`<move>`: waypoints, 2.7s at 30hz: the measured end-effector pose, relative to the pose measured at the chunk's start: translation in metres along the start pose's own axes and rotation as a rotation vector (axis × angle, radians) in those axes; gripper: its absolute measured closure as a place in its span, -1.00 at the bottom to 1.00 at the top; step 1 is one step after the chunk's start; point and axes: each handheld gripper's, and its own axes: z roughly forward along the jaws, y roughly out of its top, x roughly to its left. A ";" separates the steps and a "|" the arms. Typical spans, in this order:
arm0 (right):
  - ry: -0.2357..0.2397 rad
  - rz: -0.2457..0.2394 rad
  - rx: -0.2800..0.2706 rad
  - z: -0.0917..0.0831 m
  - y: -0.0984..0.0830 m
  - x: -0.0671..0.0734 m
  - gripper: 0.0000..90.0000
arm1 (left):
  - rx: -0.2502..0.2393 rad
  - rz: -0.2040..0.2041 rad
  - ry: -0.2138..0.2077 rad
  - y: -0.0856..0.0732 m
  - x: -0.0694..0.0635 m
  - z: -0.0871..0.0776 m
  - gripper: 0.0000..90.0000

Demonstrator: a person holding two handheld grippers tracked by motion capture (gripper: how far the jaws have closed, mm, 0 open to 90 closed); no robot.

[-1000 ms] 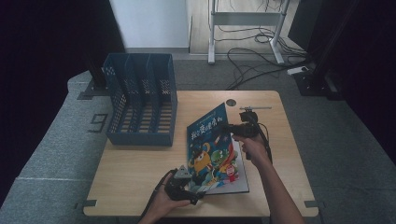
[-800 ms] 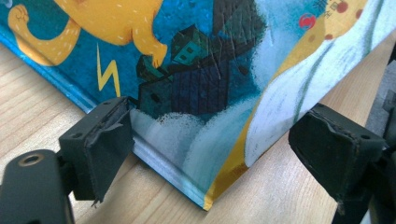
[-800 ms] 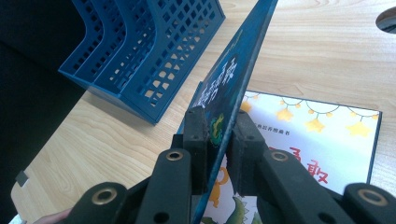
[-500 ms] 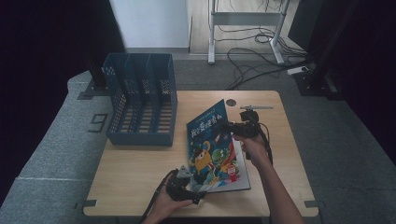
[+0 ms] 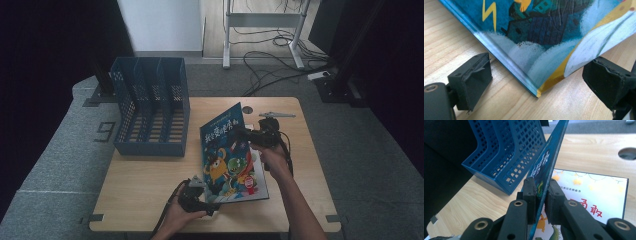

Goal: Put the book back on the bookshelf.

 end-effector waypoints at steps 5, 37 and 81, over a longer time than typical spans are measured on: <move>0.006 -0.037 -0.033 -0.005 0.002 0.006 0.76 | -0.004 -0.014 0.014 0.001 0.005 -0.001 -0.79; 0.080 -0.158 -0.162 -0.023 -0.007 0.005 0.76 | -0.002 -0.022 0.028 0.007 0.017 -0.001 -0.77; 0.118 -0.235 -0.247 -0.041 -0.014 0.006 0.79 | -0.013 -0.031 0.095 0.020 0.021 0.008 -0.68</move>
